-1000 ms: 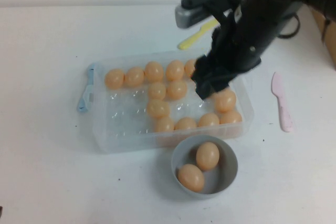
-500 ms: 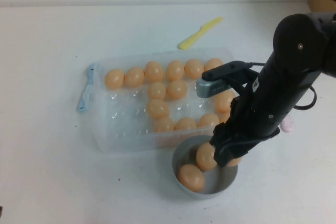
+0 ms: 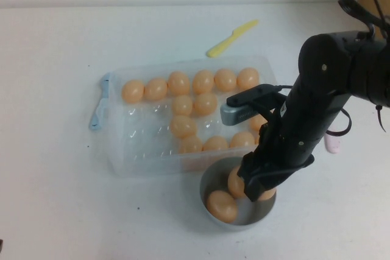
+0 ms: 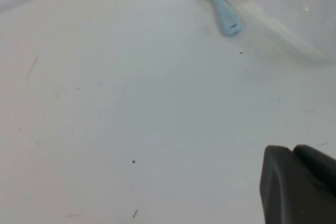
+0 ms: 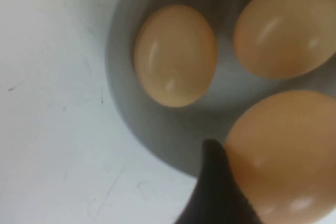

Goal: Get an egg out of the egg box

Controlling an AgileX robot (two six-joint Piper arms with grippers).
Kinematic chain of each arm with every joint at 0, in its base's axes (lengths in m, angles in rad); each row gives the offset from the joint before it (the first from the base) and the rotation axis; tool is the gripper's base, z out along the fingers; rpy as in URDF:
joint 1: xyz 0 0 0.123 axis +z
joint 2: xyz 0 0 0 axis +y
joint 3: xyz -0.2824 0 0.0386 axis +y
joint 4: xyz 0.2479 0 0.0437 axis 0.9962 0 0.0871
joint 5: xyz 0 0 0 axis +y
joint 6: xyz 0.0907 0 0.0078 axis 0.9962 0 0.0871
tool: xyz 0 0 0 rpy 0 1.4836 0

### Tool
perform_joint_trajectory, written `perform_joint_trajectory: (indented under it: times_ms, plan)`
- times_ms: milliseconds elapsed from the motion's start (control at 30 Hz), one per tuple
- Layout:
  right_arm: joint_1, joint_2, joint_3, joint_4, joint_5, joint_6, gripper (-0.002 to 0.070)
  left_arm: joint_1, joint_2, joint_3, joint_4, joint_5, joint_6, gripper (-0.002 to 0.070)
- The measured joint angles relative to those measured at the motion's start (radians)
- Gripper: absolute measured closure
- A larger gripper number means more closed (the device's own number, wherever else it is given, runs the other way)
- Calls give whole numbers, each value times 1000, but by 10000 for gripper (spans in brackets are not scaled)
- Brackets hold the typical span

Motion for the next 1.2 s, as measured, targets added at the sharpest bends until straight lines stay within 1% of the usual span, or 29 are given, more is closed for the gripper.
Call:
perform_joint_trajectory:
  times_ms: [100, 233, 300, 433, 533, 600, 633, 700, 733, 767, 833, 933, 1067, 1200]
  plan:
    - [0, 4, 0, 0, -2, -14, 259, 0, 0, 0, 0, 0, 0, 679]
    - [0, 4, 0, 2, -2, -18, 190, 0, 0, 0, 0, 0, 0, 679]
    - [0, 4, 0, 2, -4, -18, 171, 0, 0, 0, 0, 0, 0, 679]
    - [0, 4, 0, 2, -4, -18, 160, 0, 0, 0, 0, 0, 0, 679]
    - [0, 4, 0, 2, -4, -18, 171, 0, 0, 0, 0, 0, 0, 679]
    - [0, 4, 0, 5, -4, -18, 223, 0, 0, 0, 0, 0, 0, 679]
    - [0, 2, 0, 10, -4, -18, 272, 0, 0, 0, 0, 0, 0, 679]
    - [0, -11, 0, 20, -12, -18, 402, 0, 0, 0, 2, 0, 0, 679]
    - [0, -24, 0, 31, -18, -18, 489, 0, 0, 0, 3, 0, 0, 679]
    - [0, -47, 0, 37, -25, -18, 559, 0, 0, 0, 3, 0, 0, 679]
    - [0, -92, 0, 45, -46, -18, 629, 0, 0, 0, 3, 0, 0, 679]
    - [0, -189, 7, 49, -99, -18, 675, 0, 0, 0, 4, 0, 0, 679]
    - [0, -372, 82, 50, -214, 7, 688, 0, 0, 0, 4, 0, 0, 679]
    - [0, -585, 237, 50, -349, 18, 692, 0, 0, 0, 4, 0, 0, 679]
